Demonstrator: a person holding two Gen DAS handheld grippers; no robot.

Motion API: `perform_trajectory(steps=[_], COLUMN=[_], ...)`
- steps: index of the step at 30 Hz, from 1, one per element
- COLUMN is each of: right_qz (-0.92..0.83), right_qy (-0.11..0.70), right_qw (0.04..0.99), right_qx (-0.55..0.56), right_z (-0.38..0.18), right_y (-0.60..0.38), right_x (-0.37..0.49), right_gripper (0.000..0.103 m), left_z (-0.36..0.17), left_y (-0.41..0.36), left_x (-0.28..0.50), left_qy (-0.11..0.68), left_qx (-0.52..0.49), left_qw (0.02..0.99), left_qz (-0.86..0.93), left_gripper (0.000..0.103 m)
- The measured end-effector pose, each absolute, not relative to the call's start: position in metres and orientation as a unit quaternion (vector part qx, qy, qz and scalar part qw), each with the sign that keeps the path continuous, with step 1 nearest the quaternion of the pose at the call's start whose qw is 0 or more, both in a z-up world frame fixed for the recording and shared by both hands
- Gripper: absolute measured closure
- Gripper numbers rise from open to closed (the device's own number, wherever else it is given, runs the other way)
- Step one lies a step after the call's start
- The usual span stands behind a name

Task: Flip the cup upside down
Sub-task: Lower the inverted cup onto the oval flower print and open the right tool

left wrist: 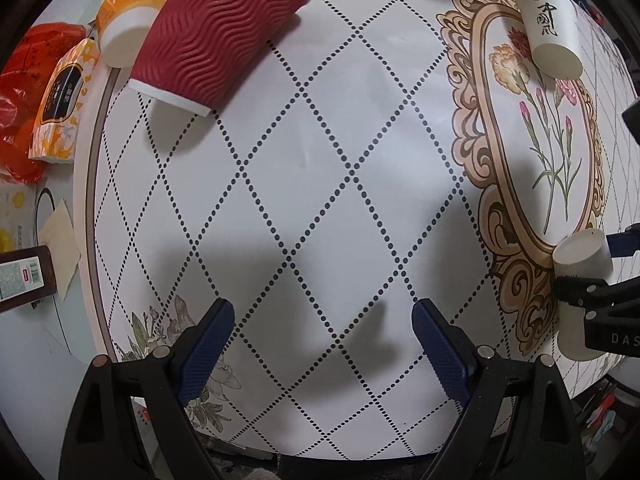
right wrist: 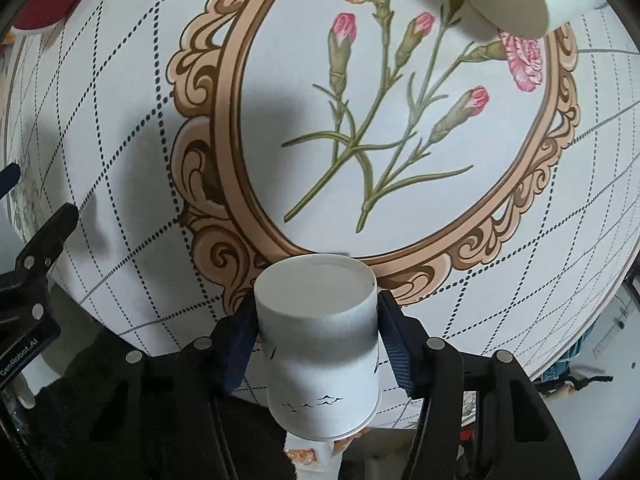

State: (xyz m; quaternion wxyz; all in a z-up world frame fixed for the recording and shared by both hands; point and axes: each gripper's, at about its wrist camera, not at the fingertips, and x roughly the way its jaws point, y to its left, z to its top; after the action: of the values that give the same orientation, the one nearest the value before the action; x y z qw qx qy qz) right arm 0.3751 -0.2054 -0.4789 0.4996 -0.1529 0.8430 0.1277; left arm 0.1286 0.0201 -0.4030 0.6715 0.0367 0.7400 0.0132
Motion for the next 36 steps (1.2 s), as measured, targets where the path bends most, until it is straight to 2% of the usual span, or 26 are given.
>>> perform_trajectory(steps=[5, 10, 19, 23, 29, 36], right_qz=[0.131, 0.124, 0.079, 0.068, 0.058, 0.055], right_qy=[0.824, 0.77, 0.607, 0.535, 0.501, 0.512], right_qw=[0.532, 0.62, 0.788, 0.839, 0.862, 0.857], right_qx=[-0.143, -0.082, 0.061, 0.067, 0.05, 0.026], right_z=[-0.468, -0.428, -0.377, -0.348, -0.352, -0.357], right_y=[-0.216, -0.25, -0.299, -0.28, -0.268, -0.255], right_x=[0.373, 0.371, 0.375, 0.349, 0.32, 0.302], right_gripper=[0.043, 0.043, 0.043, 0.043, 0.043, 0.042], left_z=[-0.401, -0.399, -0.396, -0.398, -0.397, -0.393], left_y=[0.01, 0.004, -0.003, -0.006, -0.009, -0.015], left_x=[0.13, 0.134, 0.152, 0.158, 0.159, 0.148], left_qy=[0.74, 0.741, 0.744, 0.744, 0.74, 0.733], left_qx=[0.039, 0.022, 0.024, 0.028, 0.041, 0.046], left_qw=[0.672, 0.671, 0.668, 0.668, 0.671, 0.678], left_qz=[0.01, 0.007, 0.008, 0.006, -0.003, -0.016], left_gripper=[0.012, 0.012, 0.012, 0.012, 0.012, 0.012])
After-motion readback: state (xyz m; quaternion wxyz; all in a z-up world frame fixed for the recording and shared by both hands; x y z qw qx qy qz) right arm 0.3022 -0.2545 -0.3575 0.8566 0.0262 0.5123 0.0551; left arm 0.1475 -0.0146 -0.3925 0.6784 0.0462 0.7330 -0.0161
